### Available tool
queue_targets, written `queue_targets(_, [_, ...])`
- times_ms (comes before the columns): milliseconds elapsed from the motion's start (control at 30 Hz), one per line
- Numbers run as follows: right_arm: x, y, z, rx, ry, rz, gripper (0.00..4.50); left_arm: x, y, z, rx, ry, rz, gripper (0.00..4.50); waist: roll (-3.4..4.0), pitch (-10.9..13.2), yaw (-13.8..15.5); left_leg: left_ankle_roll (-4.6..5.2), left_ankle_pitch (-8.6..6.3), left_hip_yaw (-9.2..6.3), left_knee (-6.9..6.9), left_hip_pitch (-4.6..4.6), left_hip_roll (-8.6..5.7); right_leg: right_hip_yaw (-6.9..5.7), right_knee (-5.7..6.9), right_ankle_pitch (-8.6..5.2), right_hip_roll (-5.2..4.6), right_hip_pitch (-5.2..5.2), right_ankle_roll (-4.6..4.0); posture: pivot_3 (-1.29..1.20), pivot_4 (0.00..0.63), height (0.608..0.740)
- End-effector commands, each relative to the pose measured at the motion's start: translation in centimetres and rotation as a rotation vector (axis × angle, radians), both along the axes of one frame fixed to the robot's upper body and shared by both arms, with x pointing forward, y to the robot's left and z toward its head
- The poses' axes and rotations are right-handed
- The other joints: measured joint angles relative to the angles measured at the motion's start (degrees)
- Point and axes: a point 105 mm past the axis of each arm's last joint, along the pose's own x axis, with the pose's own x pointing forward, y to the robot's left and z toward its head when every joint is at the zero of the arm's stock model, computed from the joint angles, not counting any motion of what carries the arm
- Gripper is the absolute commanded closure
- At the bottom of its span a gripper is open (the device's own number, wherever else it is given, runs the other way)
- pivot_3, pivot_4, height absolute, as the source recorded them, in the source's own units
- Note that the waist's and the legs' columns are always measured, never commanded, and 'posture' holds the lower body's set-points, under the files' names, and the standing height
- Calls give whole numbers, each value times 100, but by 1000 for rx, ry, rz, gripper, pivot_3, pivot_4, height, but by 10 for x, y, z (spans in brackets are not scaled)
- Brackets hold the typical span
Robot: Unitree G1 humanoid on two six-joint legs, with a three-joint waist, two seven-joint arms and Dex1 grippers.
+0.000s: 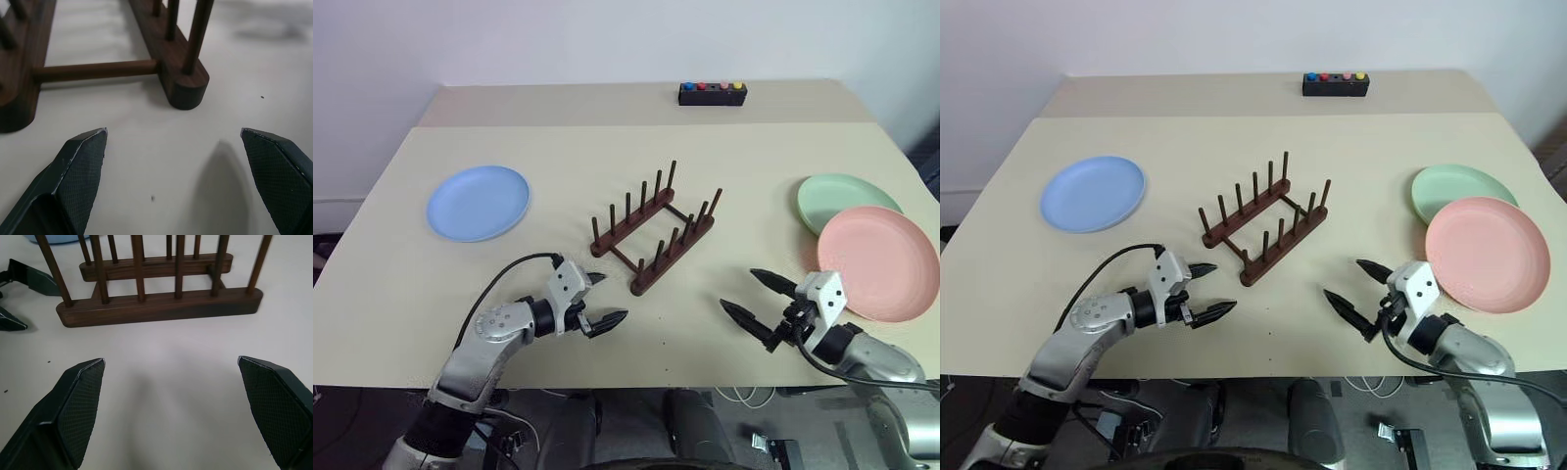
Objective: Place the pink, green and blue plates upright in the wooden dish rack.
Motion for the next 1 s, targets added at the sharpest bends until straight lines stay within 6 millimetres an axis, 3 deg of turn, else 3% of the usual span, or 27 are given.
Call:
queue_targets(33, [1, 9, 10, 2, -53, 23, 71, -3, -9, -10, 22, 26, -49, 0, 0, 0, 1, 0, 0, 0, 1, 0, -1, 0, 0, 0, 0, 1, 0, 0, 150, 740])
queue_targets(333, [9, 10, 7, 1, -59, 46, 71, 8, -36, -3, 22, -6, -77, 0, -2, 1, -9, 0, 0, -1, -3, 16, -1, 0, -2, -1, -1, 14, 3, 0, 150, 740])
queue_targets(433, [8, 11, 8, 1, -61, 51, 0, 12, -42, -1, 17, -11, -71, 877, -2, 1, -6, 0, 0, -1, -5, 20, -1, 0, -1, 0, 0, 15, 5, 0, 150, 740])
queue_targets(600, [6, 7, 9, -5, -61, 52, 0, 16, -41, 0, 22, -18, -56, 3412, -2, 1, 0, 1, -1, -1, -6, 21, -2, 0, -1, -1, -1, 17, 8, 0, 150, 740])
queue_targets(633, [6, 6, 9, -7, -60, 51, 0, 16, -40, -1, 25, -21, -50, 3632, -2, 1, -7, 1, -1, -3, -6, 24, -1, -1, 1, -2, 0, 20, 9, 0, 150, 740])
queue_targets(800, [7, 0, 8, -25, -48, 14, 0, 22, -34, 0, 67, -71, -57, 3743, -4, 1, -12, 1, -1, -2, -6, 31, -2, 0, 0, -3, -1, 26, 7, 0, 150, 740])
queue_targets(1000, [8, -5, 9, -78, -62, -29, 0, 31, -39, 14, 77, -115, -217, 3743, -5, 2, -7, 1, -1, -1, -6, 29, -2, -1, -1, -4, -1, 25, 6, 0, 150, 740])
